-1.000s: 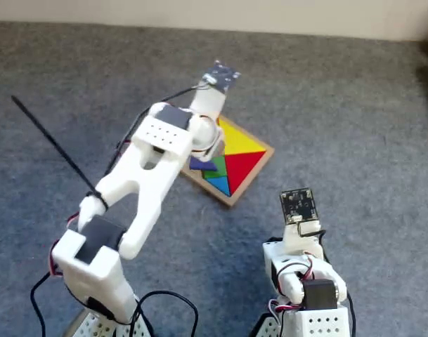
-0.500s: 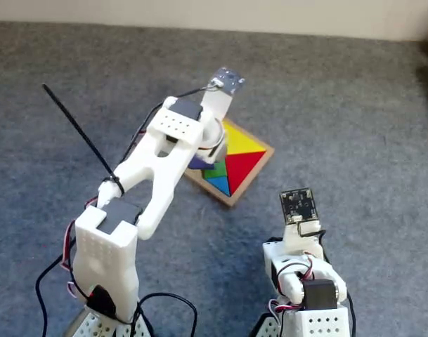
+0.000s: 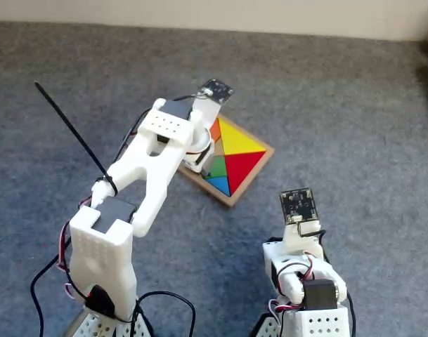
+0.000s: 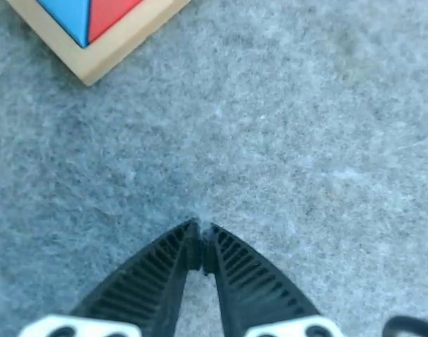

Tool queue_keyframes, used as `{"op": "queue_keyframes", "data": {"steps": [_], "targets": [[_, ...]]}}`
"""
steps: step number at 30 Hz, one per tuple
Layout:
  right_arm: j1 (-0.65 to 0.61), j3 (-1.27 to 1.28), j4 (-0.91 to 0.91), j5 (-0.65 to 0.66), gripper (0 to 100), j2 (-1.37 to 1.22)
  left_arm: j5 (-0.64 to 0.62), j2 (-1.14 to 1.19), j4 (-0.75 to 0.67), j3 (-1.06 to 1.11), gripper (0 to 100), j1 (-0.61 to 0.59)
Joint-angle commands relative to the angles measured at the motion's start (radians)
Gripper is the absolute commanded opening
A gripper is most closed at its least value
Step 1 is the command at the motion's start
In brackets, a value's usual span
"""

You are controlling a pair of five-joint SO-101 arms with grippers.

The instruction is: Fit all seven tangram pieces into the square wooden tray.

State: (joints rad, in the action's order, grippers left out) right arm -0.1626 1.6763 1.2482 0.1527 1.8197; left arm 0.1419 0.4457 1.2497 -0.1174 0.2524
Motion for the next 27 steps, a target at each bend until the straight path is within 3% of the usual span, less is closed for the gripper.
{"op": "queue_keyframes", "data": {"steps": [1,7,16,27], "targets": [[0.007,0.143,0.010,-0.005,1.7,0.033,0.002,-0.016,0.012,-0.002,21,-0.012],[0.007,0.143,0.010,-0.005,1.7,0.033,0.006,-0.018,0.052,-0.010,13,-0.013],[0.008,0.143,0.010,-0.005,1.7,0.033,0.006,-0.191,0.048,0.114,13,-0.013],[0.008,0.143,0.010,-0.005,1.7,0.033,0.003,-0.437,-0.199,0.421,13,-0.028]]}}
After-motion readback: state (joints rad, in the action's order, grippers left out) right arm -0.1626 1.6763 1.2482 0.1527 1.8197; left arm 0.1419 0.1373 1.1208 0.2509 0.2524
